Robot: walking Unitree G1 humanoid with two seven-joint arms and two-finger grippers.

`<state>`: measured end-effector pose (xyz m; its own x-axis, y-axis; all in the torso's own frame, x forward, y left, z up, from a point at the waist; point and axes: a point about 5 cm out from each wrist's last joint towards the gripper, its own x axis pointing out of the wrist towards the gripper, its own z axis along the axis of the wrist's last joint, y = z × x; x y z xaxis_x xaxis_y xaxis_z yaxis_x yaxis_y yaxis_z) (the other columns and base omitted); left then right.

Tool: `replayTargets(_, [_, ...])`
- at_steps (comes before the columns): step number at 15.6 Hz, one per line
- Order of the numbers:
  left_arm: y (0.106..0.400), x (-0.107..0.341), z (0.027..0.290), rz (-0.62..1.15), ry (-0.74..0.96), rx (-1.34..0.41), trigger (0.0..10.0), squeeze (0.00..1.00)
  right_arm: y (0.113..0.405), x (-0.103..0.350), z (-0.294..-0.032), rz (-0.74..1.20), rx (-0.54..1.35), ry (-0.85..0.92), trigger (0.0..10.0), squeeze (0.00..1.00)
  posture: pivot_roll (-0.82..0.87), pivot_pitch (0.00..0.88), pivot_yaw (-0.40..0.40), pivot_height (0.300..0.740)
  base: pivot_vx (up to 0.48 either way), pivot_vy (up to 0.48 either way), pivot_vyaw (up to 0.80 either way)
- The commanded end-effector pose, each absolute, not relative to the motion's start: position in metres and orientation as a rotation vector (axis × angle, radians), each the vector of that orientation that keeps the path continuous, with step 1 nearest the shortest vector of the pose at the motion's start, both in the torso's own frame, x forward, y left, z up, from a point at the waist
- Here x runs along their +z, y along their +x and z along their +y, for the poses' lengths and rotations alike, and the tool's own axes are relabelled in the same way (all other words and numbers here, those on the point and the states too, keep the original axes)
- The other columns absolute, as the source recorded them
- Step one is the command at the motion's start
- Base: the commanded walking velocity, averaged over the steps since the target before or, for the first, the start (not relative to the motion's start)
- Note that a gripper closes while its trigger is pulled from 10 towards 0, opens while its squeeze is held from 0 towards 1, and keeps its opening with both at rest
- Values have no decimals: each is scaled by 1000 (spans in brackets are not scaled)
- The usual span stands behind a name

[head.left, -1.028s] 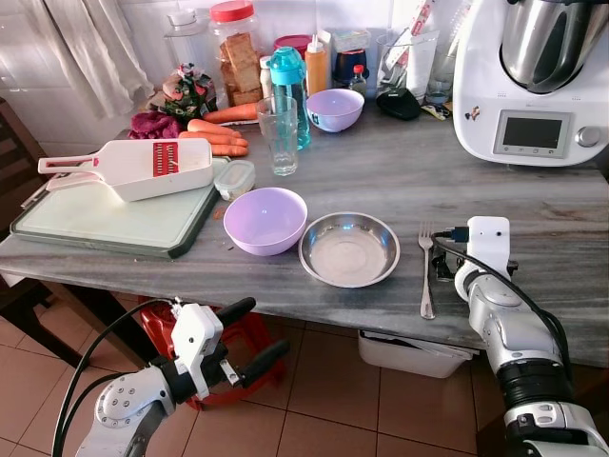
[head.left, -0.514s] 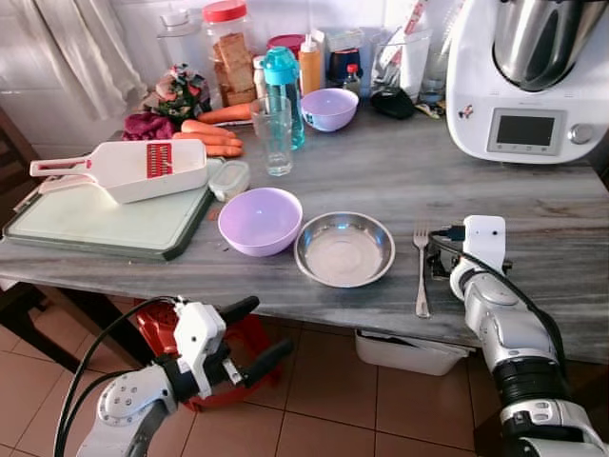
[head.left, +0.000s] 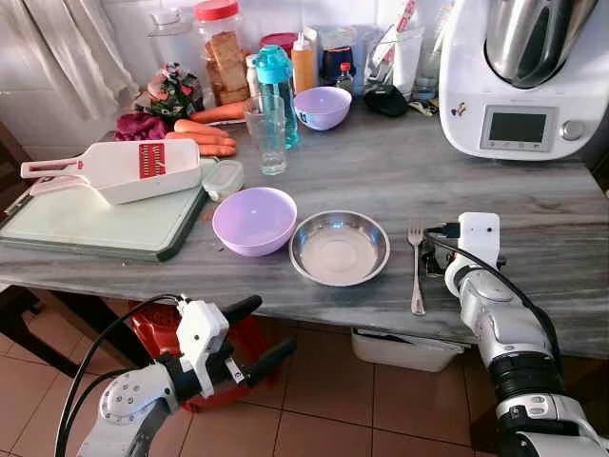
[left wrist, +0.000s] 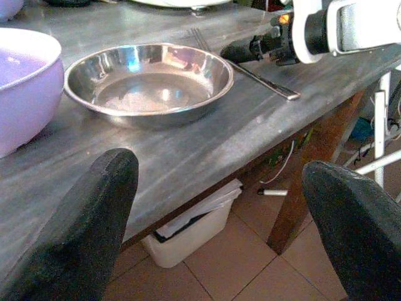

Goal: Setting the table

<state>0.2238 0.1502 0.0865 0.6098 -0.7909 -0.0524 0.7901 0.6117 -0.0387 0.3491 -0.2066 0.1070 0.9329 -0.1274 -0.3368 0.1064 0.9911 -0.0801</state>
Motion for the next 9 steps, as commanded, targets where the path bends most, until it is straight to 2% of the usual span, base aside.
replayTargets(1, [224, 89, 152, 67, 3, -907, 10000, 0, 351, 101, -192, 382, -48, -74, 10000, 0, 90, 62, 103, 740, 0, 0, 0])
replayTargets(3, [223, 89, 152, 67, 2, -906, 10000, 0, 351, 101, -192, 372, -54, -148, 10000, 0, 90, 63, 102, 740, 0, 0, 0])
replayTargets(9, [223, 92, 152, 66, 3, -910, 10000, 0, 349, 99, -188, 359, -46, -200, 10000, 0, 86, 62, 107, 740, 0, 0, 0])
